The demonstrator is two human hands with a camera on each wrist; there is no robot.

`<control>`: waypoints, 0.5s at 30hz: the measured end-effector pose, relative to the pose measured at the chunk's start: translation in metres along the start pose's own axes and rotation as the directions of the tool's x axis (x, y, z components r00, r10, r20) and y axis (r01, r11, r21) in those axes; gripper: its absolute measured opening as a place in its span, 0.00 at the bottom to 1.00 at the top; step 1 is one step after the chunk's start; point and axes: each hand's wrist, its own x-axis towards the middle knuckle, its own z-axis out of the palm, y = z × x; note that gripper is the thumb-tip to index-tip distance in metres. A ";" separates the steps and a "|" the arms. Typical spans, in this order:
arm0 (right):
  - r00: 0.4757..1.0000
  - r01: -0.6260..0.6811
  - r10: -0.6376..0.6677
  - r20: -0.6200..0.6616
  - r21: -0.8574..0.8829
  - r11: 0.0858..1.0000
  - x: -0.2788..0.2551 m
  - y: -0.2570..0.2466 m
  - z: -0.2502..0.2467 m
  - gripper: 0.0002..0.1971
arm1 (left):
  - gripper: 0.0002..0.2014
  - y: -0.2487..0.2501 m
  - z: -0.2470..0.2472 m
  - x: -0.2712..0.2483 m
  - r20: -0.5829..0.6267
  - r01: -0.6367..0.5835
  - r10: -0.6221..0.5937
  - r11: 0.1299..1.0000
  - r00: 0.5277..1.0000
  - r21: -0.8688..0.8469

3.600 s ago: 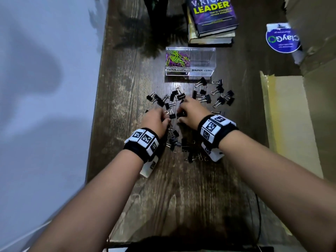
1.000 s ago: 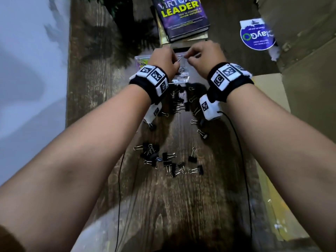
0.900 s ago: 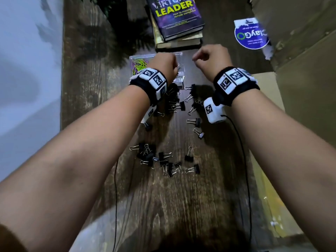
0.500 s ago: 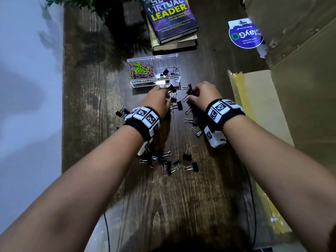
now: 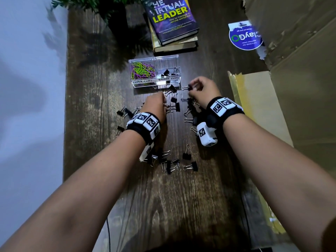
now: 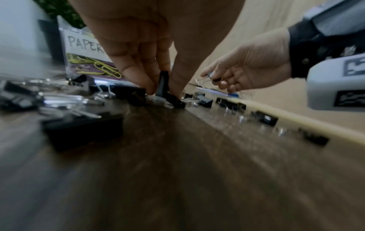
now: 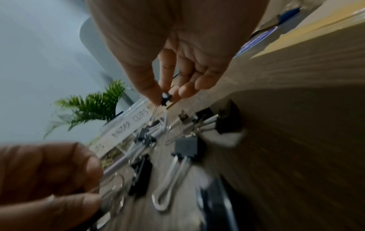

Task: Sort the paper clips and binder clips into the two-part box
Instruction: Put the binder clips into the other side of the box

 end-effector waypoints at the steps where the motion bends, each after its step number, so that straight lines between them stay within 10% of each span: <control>1: 1.000 0.019 -0.018 -0.025 0.026 0.999 0.003 -0.001 -0.004 0.13 | 0.08 0.001 -0.001 -0.001 -0.009 0.010 -0.011 0.999 1.000 -0.038; 7: 0.982 0.017 -0.056 -0.180 -0.210 0.977 0.020 -0.006 -0.003 0.14 | 0.13 0.022 -0.012 0.006 -0.066 0.008 -0.013 0.997 0.998 -0.078; 15: 0.977 0.213 -0.185 0.104 -0.489 0.846 0.022 0.002 0.011 0.15 | 0.12 0.038 0.004 0.017 -0.003 0.035 -0.034 0.995 0.999 0.094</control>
